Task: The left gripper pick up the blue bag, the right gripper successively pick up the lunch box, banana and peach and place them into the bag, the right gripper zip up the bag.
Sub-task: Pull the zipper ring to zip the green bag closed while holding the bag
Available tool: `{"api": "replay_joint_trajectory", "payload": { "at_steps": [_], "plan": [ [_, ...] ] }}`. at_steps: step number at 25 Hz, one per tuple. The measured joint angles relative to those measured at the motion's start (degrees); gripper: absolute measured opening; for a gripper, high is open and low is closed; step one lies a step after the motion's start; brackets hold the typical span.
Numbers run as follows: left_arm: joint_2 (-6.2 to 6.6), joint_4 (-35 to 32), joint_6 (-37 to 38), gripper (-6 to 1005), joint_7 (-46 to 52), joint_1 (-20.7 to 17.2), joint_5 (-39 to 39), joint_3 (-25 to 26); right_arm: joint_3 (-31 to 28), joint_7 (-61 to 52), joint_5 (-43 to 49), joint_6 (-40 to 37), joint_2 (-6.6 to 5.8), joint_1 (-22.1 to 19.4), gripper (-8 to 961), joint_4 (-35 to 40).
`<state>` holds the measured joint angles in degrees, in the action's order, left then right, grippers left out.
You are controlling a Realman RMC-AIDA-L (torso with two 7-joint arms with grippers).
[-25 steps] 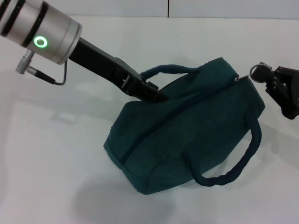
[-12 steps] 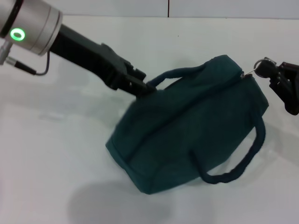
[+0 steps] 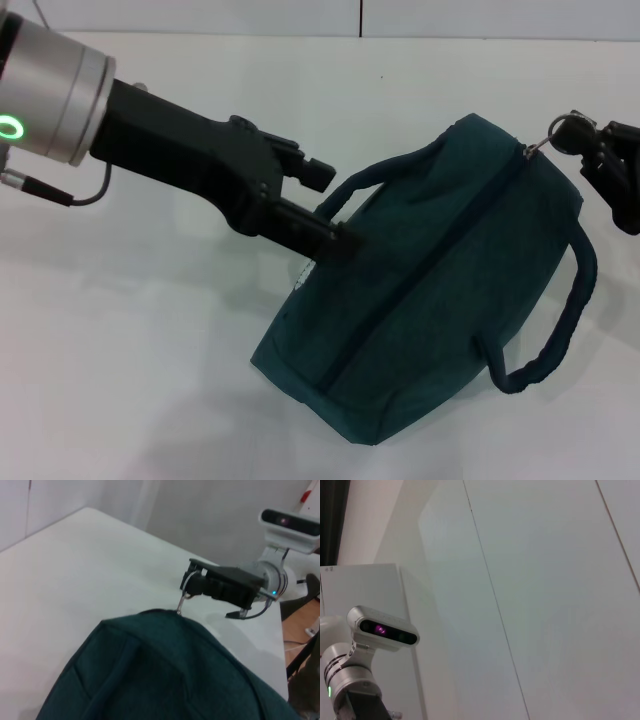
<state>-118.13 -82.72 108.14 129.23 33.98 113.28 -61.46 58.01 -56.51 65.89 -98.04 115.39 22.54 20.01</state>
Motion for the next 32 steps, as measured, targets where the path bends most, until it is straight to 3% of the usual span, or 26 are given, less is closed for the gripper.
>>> {"api": "replay_joint_trajectory", "payload": {
  "at_steps": [3,6,16,28,32],
  "plan": [
    [-0.01,1.23,-0.03,841,0.52,-0.46,-1.29,-0.07,0.00,0.00,0.00,-0.01,0.00,0.27,11,0.02],
    [-1.02,2.31,-0.42,892,-0.47,-1.68,-0.19,-0.12,0.00,0.00,0.00,-0.01,0.00,0.53,11,0.03],
    [-1.38,7.10,-2.73,886,-1.80,-1.69,0.00,-0.39,0.00,0.00,0.00,-0.02,0.00,0.57,11,0.03],
    [-1.31,7.70,-2.86,699,-5.67,-1.72,0.26,-3.64,0.00,0.00,0.03,0.11,-0.09,0.21,10,0.03],
    [-1.31,7.93,-2.86,533,-5.99,-1.81,-0.05,-3.67,0.00,0.00,0.03,0.13,-0.09,-0.02,10,0.03]
  ]
}}
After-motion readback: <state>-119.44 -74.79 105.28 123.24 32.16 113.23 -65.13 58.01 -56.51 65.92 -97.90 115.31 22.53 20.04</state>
